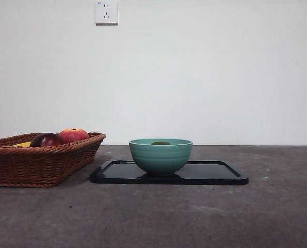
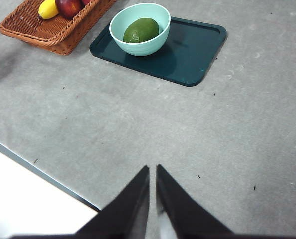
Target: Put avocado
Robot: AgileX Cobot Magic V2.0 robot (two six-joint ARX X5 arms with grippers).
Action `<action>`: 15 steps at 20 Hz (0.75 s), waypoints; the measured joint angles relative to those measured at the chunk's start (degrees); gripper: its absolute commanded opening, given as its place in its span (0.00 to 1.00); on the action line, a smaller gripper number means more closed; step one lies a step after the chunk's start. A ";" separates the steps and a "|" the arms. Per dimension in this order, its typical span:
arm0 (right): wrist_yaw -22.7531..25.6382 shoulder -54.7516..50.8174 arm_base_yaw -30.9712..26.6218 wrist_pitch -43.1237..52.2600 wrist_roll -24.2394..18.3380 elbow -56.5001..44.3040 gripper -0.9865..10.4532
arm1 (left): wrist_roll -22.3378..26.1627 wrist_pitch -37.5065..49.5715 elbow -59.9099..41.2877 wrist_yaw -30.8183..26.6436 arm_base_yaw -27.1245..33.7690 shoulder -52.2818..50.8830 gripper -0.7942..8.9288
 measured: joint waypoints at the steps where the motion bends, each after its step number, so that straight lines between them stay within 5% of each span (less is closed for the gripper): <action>1: 0.02 0.00 0.00 0.00 0.00 0.00 0.10 | 0.00 0.02 0.00 0.00 0.00 0.00 0.10; 15: 1.97 0.00 -4.35 1.90 -1.11 -0.07 0.10 | 0.00 0.00 0.00 0.00 0.00 0.00 0.10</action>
